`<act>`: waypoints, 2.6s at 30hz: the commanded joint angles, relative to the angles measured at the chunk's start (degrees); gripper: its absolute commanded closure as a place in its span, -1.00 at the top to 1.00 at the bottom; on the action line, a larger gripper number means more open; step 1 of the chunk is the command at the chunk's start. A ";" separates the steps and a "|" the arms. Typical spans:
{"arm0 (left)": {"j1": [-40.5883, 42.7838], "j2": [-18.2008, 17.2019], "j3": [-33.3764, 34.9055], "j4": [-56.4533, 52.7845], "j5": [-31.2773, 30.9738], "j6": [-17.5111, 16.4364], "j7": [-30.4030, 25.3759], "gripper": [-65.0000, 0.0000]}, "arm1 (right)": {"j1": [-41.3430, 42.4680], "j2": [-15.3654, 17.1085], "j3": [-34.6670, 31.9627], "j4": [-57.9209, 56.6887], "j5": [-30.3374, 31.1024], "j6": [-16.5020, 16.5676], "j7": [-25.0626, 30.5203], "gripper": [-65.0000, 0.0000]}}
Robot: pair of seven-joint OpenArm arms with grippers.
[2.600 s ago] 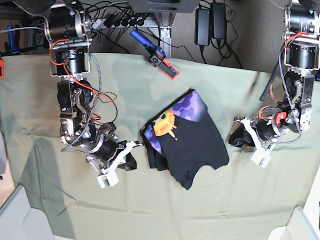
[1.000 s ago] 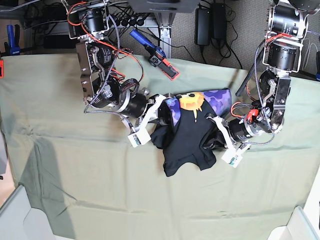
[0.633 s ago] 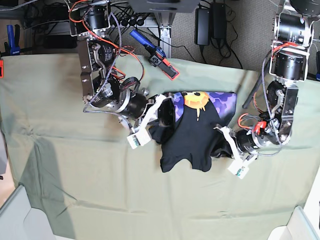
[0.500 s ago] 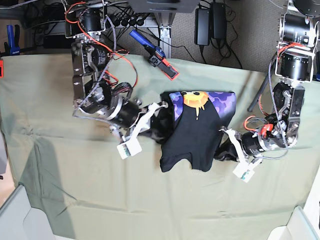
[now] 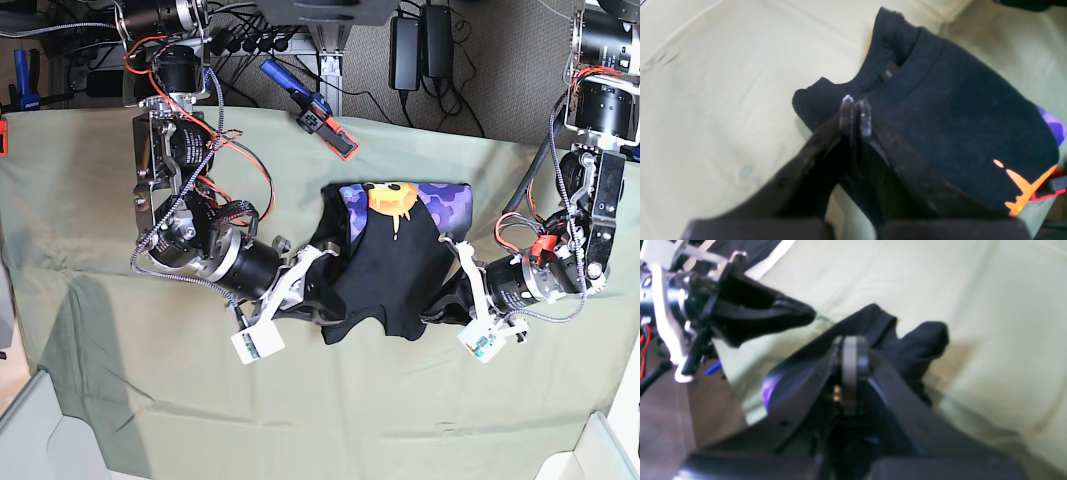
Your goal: Fold the T-shirt properly
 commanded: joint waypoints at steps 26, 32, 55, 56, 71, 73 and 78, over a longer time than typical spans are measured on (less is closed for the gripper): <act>11.56 -1.18 -20.81 0.70 -3.43 -0.49 -1.66 -0.95 | 0.48 0.59 -11.15 -16.52 -13.25 4.11 6.78 -1.00; 15.76 -1.18 -26.25 0.83 -4.87 -0.49 -0.92 -0.95 | 0.42 0.57 -11.13 -8.28 -11.41 4.11 6.69 -1.00; 44.22 -1.16 -42.60 13.81 -11.69 -0.49 2.29 -0.95 | -19.06 16.28 16.81 8.02 -1.64 4.00 1.31 -1.00; 45.81 -1.16 -42.82 14.25 -11.69 -0.49 2.29 -0.95 | -20.96 16.94 18.01 8.33 -0.59 4.00 1.22 -1.00; 65.35 -0.70 -42.80 14.47 -8.11 -0.49 2.40 -0.95 | -50.64 21.31 21.53 17.66 2.62 4.02 0.04 -1.00; 65.88 -0.70 -42.80 12.96 -7.19 -0.49 2.43 -0.95 | -53.92 21.31 21.53 17.49 2.62 4.00 0.07 -1.00; 65.26 -0.68 -42.66 5.38 -7.17 0.76 2.23 -0.95 | -60.06 21.29 21.40 12.94 2.34 3.98 0.09 -1.00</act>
